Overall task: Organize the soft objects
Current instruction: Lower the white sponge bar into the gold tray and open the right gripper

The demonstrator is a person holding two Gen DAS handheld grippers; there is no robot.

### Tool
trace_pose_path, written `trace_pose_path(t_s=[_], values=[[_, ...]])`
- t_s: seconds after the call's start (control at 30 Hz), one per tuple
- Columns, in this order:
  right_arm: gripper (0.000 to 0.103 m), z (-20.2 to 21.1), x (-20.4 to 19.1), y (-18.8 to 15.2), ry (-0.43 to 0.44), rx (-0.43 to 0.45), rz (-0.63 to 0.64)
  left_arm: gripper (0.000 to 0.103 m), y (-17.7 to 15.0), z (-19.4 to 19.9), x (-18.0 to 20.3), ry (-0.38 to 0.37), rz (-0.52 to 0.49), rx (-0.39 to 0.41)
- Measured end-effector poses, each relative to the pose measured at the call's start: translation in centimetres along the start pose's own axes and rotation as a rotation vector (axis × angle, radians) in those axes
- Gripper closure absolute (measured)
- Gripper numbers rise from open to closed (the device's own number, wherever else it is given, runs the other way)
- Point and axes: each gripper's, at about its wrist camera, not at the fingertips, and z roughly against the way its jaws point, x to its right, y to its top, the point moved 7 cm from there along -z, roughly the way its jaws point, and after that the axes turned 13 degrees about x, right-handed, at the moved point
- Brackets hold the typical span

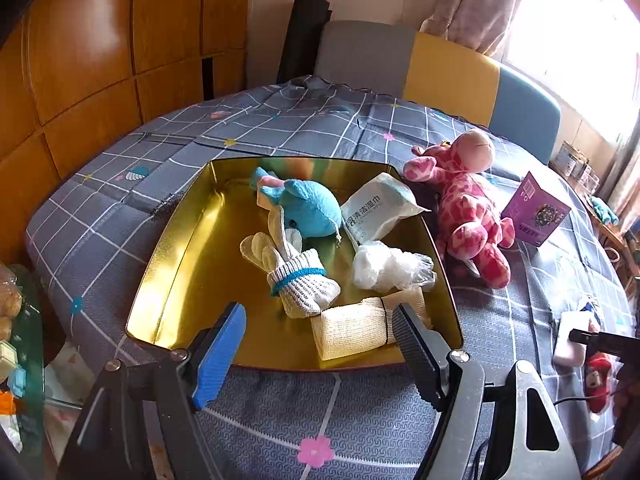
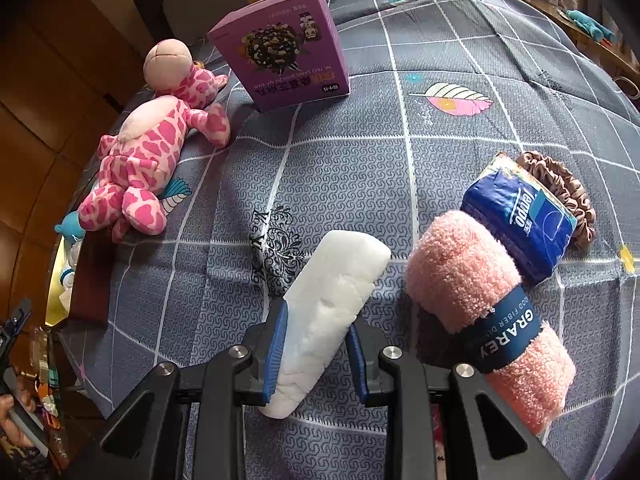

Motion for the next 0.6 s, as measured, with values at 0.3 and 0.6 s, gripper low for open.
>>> trace_pose_path(t_s=[0.3,0.6], values=[[0.078,1.7,-2.0,0.9,-0.011,0.077,0.0,0.027,0.4,0.8,-0.4,-0.006,0.004,0.023],[0.078,4.4,-5.5,2.2,-0.026,0.181,0.076,0.027,-0.2,0.8,-1.2,0.001,0.017,0.015]])
